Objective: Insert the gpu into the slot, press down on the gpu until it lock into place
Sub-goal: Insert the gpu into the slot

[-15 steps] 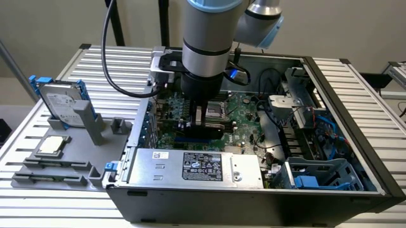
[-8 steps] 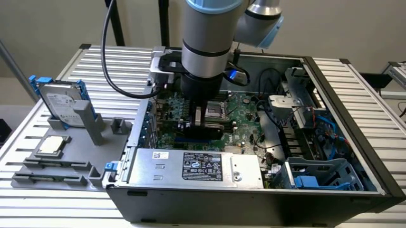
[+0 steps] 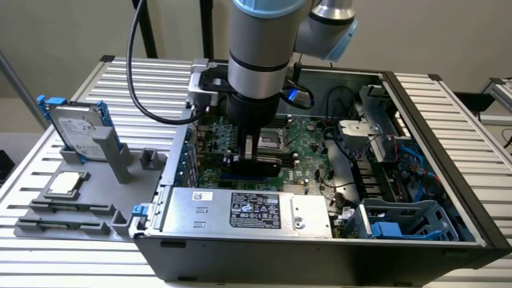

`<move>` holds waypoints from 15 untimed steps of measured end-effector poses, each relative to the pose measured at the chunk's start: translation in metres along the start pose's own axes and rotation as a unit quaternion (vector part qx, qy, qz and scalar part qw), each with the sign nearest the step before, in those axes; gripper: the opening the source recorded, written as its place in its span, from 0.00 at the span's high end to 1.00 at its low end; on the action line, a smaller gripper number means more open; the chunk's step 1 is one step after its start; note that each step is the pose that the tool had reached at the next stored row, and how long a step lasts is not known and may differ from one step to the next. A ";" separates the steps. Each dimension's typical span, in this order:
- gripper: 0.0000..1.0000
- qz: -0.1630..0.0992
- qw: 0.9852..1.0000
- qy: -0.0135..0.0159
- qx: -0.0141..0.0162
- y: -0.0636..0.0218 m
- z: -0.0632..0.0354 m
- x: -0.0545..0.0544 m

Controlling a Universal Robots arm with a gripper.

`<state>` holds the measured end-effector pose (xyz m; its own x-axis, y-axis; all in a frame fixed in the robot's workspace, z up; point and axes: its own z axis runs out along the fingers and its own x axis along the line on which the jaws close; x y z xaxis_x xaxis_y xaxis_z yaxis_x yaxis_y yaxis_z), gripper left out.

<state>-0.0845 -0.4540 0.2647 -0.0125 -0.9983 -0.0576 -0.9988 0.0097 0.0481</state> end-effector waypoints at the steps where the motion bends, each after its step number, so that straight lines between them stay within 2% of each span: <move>1: 0.74 0.000 1.000 0.000 0.000 0.0000 0.0003 0.000; 15: 0.74 -0.001 1.000 0.000 0.000 -0.0003 0.0065 0.000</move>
<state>-0.0845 -0.4540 0.2582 -0.0099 -0.9983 -0.0572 -0.9988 0.0071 0.0483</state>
